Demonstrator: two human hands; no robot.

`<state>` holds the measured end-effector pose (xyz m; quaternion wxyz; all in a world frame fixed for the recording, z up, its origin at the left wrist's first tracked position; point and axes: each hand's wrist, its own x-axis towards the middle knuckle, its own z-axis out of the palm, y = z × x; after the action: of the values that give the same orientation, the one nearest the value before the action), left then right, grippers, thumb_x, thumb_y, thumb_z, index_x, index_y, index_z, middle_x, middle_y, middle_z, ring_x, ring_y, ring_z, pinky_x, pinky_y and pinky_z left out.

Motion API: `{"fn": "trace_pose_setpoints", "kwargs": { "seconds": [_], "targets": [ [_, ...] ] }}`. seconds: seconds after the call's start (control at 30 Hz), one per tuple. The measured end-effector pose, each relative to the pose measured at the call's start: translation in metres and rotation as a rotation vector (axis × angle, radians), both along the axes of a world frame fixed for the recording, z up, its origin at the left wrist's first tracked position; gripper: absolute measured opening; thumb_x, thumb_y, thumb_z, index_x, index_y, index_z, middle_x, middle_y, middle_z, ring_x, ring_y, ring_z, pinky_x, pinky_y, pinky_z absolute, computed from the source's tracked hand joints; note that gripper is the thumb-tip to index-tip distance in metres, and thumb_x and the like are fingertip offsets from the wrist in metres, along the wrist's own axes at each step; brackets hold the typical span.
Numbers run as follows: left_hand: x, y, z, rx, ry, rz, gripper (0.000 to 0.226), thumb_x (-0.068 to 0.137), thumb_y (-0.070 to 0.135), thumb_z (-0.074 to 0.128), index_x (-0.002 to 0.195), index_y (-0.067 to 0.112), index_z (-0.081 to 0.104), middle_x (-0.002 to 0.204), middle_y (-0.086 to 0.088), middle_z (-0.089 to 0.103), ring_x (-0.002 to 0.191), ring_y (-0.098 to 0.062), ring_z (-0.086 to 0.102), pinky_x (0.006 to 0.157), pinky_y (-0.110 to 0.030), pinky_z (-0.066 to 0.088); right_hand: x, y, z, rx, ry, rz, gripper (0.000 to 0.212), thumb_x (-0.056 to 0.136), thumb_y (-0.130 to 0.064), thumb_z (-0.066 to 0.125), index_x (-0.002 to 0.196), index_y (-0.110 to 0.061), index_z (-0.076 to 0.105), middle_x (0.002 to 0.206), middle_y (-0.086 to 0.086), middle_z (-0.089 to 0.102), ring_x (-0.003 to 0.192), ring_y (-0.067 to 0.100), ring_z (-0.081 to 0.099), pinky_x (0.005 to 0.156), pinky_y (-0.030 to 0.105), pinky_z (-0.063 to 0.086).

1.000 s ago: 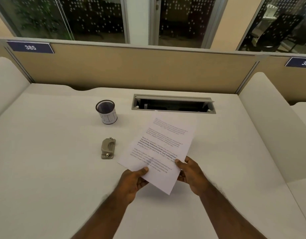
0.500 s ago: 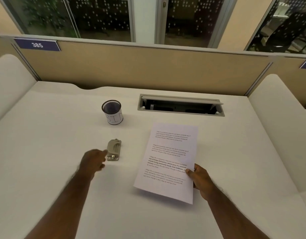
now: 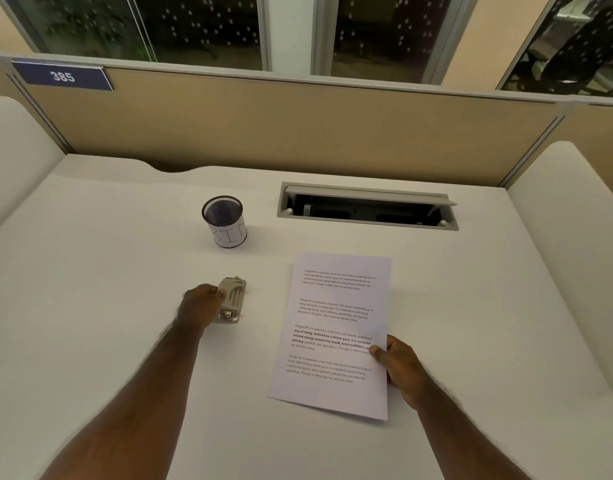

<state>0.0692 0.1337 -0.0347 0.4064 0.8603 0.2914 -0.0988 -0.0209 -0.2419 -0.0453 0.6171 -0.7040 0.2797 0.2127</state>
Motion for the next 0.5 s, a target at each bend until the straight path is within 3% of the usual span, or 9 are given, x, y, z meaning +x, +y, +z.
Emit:
{"fn": "trace_pose_setpoints", "kwargs": {
  "seconds": [0.17,0.33,0.5],
  "targets": [
    [-0.002,-0.011,0.006,-0.158,-0.041,0.001,0.015,0.089,0.021,0.061,0.081,0.010,0.065,0.091,-0.014,0.064,0.084,-0.027,0.058,0.077,-0.037,0.049,-0.002,0.000,-0.001,0.003,-0.008,0.000,0.019,0.096,-0.010,0.056,0.112,-0.012,0.065,0.114,0.014,0.072,0.105,0.036,0.068,0.081,0.045,0.058],
    [-0.010,-0.026,0.010,-0.340,-0.021,0.013,0.016,0.092,0.018,0.059,0.085,0.005,0.063,0.084,-0.011,0.060,0.081,-0.024,0.056,0.078,-0.041,0.051,-0.003,-0.001,-0.001,0.035,-0.014,-0.008,0.016,0.095,-0.008,0.057,0.106,-0.016,0.066,0.114,0.013,0.072,0.090,0.026,0.069,0.068,0.033,0.058],
    [-0.020,-0.048,0.007,-0.425,-0.006,-0.054,0.026,0.094,0.019,0.058,0.097,-0.007,0.059,0.093,-0.019,0.060,0.086,-0.026,0.056,0.089,-0.052,0.053,-0.002,-0.002,-0.004,0.033,-0.017,-0.001,0.015,0.095,-0.009,0.058,0.103,-0.018,0.066,0.111,0.011,0.073,0.094,0.028,0.070,0.075,0.040,0.060]
  ]
}}
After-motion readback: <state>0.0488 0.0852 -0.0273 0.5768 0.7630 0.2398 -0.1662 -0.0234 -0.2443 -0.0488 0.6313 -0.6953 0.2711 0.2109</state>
